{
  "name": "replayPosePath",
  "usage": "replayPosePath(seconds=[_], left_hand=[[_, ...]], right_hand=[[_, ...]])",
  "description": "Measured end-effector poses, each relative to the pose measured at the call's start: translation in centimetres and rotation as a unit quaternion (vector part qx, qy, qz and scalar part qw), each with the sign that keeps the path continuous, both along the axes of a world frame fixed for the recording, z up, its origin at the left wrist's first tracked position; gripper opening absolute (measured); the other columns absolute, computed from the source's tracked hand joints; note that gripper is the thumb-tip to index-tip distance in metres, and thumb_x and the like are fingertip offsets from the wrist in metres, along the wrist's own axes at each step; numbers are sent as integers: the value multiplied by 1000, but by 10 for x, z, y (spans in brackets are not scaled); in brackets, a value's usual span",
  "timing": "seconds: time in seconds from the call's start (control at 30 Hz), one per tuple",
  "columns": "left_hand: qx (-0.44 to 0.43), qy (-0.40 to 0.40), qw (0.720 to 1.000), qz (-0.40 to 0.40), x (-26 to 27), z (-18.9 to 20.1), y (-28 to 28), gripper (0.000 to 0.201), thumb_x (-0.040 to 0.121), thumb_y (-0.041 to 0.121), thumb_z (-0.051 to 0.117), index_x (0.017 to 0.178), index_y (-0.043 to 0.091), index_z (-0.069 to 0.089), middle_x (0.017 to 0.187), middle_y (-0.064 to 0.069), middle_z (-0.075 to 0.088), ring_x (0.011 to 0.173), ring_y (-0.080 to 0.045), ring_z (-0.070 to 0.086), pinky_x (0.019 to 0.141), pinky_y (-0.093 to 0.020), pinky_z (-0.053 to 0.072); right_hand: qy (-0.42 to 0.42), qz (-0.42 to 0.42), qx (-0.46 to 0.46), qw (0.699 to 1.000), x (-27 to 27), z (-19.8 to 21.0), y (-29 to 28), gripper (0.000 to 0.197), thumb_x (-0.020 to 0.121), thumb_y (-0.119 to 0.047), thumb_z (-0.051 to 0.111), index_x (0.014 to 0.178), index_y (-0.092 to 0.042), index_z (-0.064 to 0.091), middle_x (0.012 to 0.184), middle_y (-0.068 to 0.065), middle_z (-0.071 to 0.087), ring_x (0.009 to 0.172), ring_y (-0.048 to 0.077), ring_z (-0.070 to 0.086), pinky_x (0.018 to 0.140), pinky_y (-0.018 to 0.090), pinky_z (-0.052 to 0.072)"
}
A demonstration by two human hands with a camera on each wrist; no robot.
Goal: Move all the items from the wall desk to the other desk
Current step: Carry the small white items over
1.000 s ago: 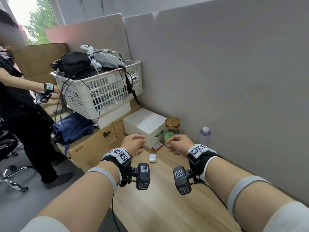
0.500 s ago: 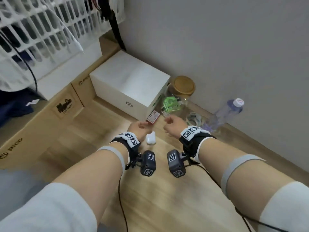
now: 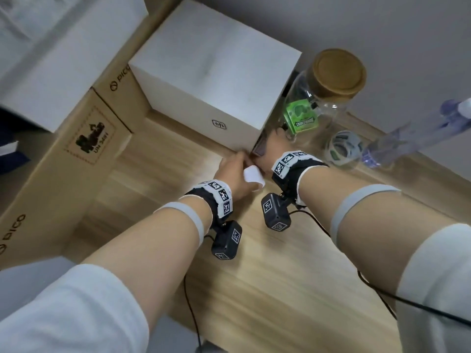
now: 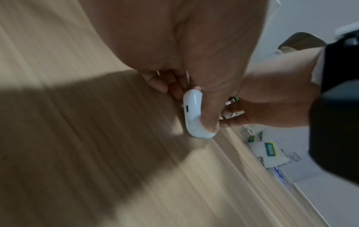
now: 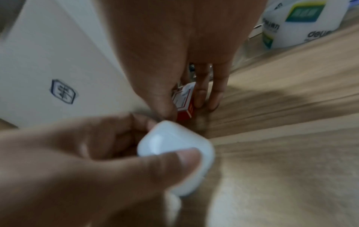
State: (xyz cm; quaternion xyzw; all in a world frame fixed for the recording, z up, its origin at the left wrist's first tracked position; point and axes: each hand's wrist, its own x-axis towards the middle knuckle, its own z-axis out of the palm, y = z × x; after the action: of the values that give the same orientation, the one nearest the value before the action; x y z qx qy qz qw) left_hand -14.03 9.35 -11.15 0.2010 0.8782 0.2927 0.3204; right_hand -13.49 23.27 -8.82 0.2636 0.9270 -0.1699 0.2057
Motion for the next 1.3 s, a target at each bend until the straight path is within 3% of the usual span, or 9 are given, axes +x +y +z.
replayPosePath(seconds=[0.23, 0.37, 0.47, 0.57, 0.67, 0.8, 1.0, 1.2, 1.3], left_hand=[[25, -41, 998, 32, 2, 6, -8, 44, 78, 30, 79, 115, 20, 58, 109, -2, 66, 93, -23, 63, 78, -27, 50], [57, -97, 990, 85, 22, 30, 10, 25, 82, 28, 75, 102, 22, 62, 99, -3, 68, 83, -23, 67, 72, -31, 56], [120, -121, 982, 80, 46, 73, 45, 19, 85, 25, 74, 99, 17, 64, 99, -11, 71, 85, -30, 71, 79, -43, 61], [203, -173, 962, 65, 79, 131, 89, 11, 92, 14, 67, 101, 11, 62, 103, -18, 69, 74, -28, 71, 70, -38, 61], [256, -169, 951, 30, 116, 187, 132, 12, 91, 12, 68, 101, 8, 63, 106, -22, 68, 85, -36, 71, 74, -47, 62], [358, -194, 913, -29, 213, 291, 194, 23, 94, 4, 62, 115, -5, 59, 105, -22, 60, 75, -30, 67, 59, -28, 61], [463, -248, 842, -124, 397, 417, 268, 29, 93, -3, 60, 118, -16, 55, 123, -36, 55, 101, -42, 62, 68, -31, 62], [489, -317, 775, -243, 588, 494, 306, 25, 95, -3, 57, 118, -13, 56, 119, -32, 59, 90, -31, 65, 73, -30, 62], [476, -337, 757, -296, 667, 512, 322, 27, 95, 0, 58, 119, -12, 57, 122, -31, 60, 98, -33, 66, 78, -33, 61]], right_hand=[[14, -49, -12, 999, 33, 5, 2, 66, 69, -61, 72, 120, -22, 56, 154, 22, 16, 108, 42, 62, 97, 40, 51], [39, -64, -24, 997, 71, 36, 20, 52, 74, -44, 70, 120, -22, 57, 137, 13, 45, 102, 33, 62, 90, 31, 50], [86, -97, -35, 991, 111, 78, 43, 47, 75, -38, 73, 117, -24, 60, 129, 11, 41, 98, 28, 60, 86, 27, 44], [144, -136, -21, 980, 161, 133, 72, 39, 69, -40, 73, 104, -29, 60, 119, 7, 56, 105, 25, 56, 84, 26, 42], [204, -181, -5, 962, 217, 194, 103, 41, 71, -38, 72, 108, -24, 61, 111, 8, 58, 99, 26, 60, 85, 29, 46], [299, -232, 55, 924, 341, 297, 142, 36, 74, -27, 73, 108, -19, 64, 99, 3, 58, 89, 22, 57, 77, 25, 44], [422, -297, 152, 843, 545, 414, 169, 36, 67, -25, 77, 101, -25, 66, 104, 6, 53, 88, 25, 61, 83, 37, 54], [435, -344, 249, 794, 740, 491, 171, 29, 70, -33, 73, 97, -34, 63, 100, -4, 53, 84, 13, 58, 65, 21, 42], [438, -372, 293, 764, 819, 513, 163, 30, 72, -34, 73, 100, -34, 63, 102, -3, 54, 87, 14, 57, 68, 22, 41]])
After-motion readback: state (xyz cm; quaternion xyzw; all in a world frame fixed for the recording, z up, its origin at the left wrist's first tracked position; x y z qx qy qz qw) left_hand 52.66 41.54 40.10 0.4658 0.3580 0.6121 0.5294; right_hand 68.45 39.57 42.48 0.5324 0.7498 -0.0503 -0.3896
